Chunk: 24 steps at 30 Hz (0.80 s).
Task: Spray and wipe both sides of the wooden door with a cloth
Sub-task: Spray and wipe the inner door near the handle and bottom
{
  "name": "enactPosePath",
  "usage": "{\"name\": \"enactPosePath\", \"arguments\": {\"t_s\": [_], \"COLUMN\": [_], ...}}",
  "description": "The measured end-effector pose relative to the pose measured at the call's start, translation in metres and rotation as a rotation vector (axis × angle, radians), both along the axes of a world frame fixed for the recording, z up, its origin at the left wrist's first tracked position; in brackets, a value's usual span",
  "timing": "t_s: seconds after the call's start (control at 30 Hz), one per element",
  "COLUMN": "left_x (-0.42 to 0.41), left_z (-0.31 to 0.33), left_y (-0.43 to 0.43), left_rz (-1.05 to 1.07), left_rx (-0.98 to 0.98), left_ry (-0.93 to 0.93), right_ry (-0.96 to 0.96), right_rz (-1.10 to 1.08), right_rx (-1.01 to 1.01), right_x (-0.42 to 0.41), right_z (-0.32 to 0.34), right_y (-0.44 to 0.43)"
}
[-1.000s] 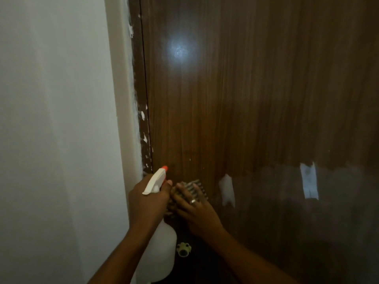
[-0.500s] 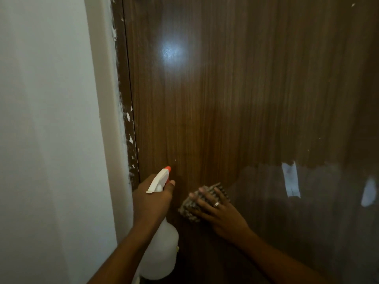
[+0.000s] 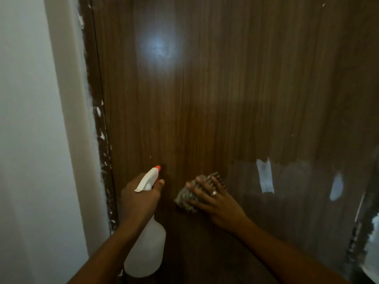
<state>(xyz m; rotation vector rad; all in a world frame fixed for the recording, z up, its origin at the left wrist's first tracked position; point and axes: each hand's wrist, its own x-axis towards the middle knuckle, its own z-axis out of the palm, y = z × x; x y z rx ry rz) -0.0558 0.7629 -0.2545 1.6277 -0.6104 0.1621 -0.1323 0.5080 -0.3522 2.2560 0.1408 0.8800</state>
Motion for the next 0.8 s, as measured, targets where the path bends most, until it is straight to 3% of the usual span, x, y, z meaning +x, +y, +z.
{"name": "enactPosePath", "arguments": {"t_s": [0.1,0.2,0.33,0.43,0.5,0.57,0.63,0.8], "left_x": [-0.006,-0.012,-0.018,-0.026,-0.036,-0.043,-0.048,-0.058], "left_z": [0.001,0.0,-0.003,-0.005,-0.005,-0.004,-0.003,0.002], "left_y": [-0.008,-0.017,-0.029,-0.039,-0.044,-0.049,-0.051,-0.058], "left_rz": [-0.023,-0.04,-0.042,-0.05,-0.062,-0.087,-0.108,-0.105], "left_rx": [0.006,0.015,0.024,0.041,0.043,0.041,0.05,0.044], "left_ry": [0.016,0.011,0.041,0.035,0.032,0.043,0.058,0.039], "right_ry": [0.035,-0.157,-0.409,-0.218,-0.056,0.014,-0.035,-0.502], "right_rz": [-0.083,-0.186,-0.207,-0.05,-0.046,-0.098,-0.172,-0.289], "right_rx": [-0.07,0.185,0.433,0.288,0.108,0.052,0.147,0.662], "right_x": [-0.058,-0.084,-0.038,-0.025,-0.048,-0.079,-0.106,-0.074], "right_z": [-0.019,0.003,0.037,0.015,-0.011,-0.029,-0.029,0.033], "right_y": [-0.043,-0.067,-0.034,-0.025,-0.041,-0.064,-0.085,-0.067]}}
